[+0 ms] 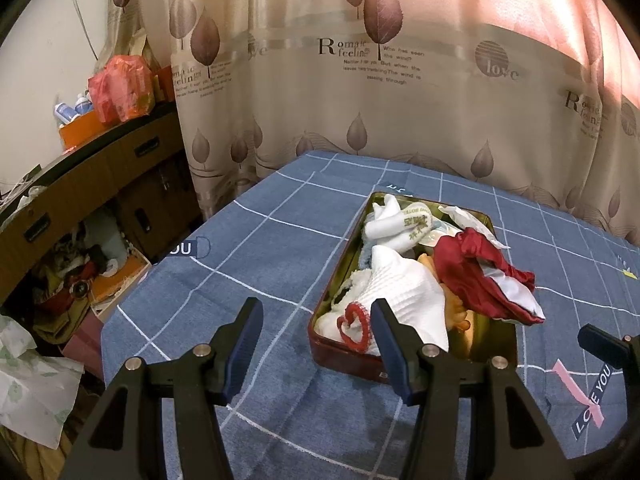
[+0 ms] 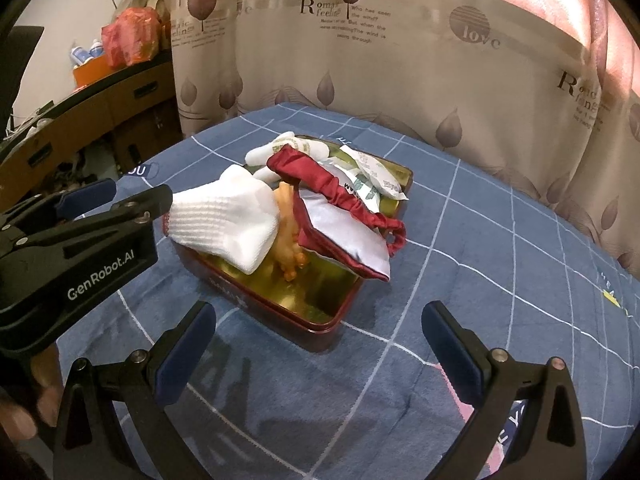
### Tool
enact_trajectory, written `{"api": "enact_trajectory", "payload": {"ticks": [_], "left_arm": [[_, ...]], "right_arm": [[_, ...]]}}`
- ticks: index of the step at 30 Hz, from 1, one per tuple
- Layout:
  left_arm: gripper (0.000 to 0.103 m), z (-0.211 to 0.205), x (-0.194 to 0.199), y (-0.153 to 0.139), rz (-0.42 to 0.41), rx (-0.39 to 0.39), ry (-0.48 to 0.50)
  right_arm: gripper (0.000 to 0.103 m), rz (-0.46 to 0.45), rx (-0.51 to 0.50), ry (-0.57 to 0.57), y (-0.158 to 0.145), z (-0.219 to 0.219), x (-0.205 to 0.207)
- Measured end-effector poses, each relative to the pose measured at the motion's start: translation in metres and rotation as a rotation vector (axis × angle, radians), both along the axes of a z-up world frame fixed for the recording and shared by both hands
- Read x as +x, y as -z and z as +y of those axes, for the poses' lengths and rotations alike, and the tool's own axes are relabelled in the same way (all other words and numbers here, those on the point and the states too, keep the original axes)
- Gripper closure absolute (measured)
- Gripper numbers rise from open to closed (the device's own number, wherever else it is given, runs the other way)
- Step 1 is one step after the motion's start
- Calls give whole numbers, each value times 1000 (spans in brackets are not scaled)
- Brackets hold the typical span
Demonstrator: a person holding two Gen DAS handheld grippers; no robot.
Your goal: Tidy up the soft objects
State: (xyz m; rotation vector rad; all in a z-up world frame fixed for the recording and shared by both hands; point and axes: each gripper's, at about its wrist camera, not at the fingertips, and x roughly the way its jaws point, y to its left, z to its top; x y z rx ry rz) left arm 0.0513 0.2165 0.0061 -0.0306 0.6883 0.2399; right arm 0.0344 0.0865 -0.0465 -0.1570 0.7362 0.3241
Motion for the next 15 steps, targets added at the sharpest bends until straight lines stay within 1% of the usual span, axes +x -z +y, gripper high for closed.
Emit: {"api": "enact_trajectory", "payload": {"ticks": [15], "left_arm": [[46, 0, 0, 0, -1, 0, -3]], "right_arm": [[1, 18, 5, -5, 2, 3, 1]]}}
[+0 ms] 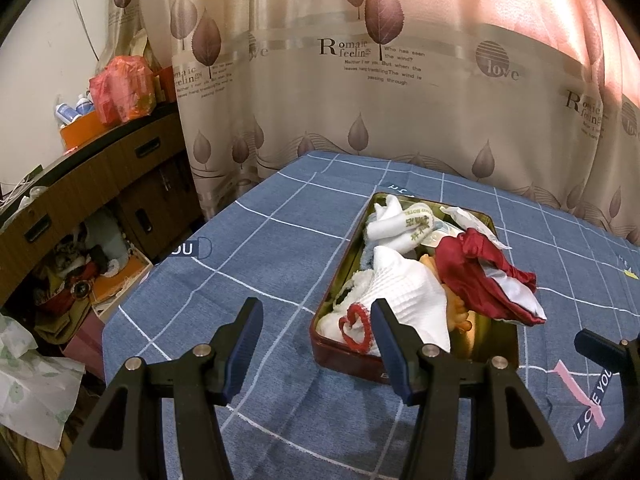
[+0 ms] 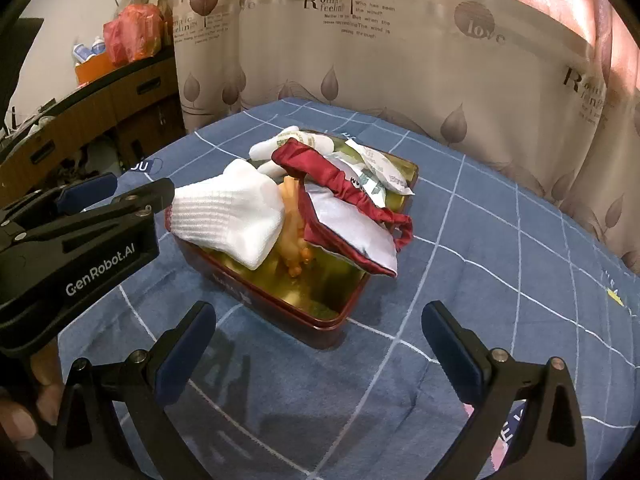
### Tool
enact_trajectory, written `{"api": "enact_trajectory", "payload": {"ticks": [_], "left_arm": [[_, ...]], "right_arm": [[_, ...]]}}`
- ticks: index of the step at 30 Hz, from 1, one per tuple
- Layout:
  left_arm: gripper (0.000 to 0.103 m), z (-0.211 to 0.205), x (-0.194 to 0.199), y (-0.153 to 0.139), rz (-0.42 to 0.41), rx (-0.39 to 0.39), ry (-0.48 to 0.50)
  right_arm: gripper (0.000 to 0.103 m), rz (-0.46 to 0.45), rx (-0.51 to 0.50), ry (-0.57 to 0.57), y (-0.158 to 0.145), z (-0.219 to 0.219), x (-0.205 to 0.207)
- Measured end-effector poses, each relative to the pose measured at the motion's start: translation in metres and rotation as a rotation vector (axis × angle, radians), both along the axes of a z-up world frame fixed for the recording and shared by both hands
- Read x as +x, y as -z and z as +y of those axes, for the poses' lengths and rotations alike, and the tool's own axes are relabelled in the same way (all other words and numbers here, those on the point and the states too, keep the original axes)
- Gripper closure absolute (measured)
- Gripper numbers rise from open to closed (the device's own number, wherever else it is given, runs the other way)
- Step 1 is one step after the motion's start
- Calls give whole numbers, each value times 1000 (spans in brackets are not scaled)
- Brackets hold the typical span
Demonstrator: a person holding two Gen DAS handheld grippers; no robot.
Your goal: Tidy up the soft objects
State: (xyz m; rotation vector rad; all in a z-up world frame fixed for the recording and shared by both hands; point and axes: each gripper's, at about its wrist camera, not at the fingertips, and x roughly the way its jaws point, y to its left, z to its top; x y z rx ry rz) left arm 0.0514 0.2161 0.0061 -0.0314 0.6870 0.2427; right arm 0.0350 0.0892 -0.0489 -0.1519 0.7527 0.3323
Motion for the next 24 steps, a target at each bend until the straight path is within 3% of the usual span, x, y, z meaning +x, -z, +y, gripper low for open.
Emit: {"api": "enact_trajectory", "payload": {"ticks": [24], "left_arm": [[46, 0, -1, -3, -15, 10, 6]], "right_arm": [[1, 4, -7, -10, 2, 4, -2]]}}
